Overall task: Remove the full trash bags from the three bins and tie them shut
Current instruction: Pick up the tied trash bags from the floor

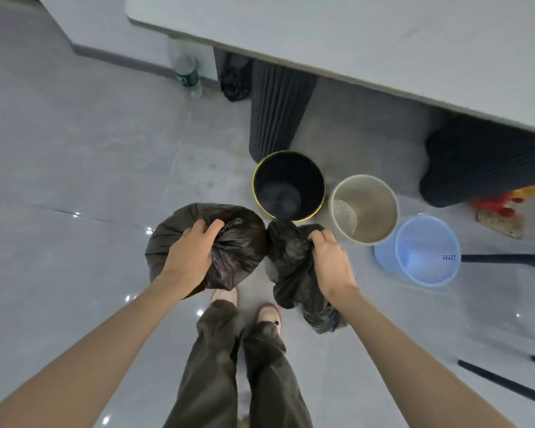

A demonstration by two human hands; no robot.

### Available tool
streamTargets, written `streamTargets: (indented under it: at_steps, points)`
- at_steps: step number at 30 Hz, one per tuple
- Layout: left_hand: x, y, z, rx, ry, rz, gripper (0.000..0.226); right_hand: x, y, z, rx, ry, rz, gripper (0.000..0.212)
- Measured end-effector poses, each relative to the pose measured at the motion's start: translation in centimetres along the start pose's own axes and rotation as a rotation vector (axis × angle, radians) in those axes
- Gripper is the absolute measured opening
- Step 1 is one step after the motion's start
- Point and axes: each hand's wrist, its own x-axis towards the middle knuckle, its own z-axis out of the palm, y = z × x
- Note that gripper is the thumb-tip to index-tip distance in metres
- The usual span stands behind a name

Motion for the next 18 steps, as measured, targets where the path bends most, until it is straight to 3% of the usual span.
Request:
streamTargets:
  at_steps: [7, 11, 18]
  points:
    - [-7.7, 1.3, -11.5, 0.162, 0.167, -0.089, 0.044, -4.9, -6.8, -11.2, -0.048, 0.028, -0.234, 0.039]
    - [-10.5, 0.3, -16.5, 0.110, 0.258, -0.161, 0.043, -5.8, -10.5, -15.3, 0.082, 0.066, -0.375, 0.021]
    - [-13.2, -4.6, -22.5, -0.049, 0.349, -0.255, 0.041, -5.0, -18.7, -19.2, 0.176, 0.073, -0.505, 0.016]
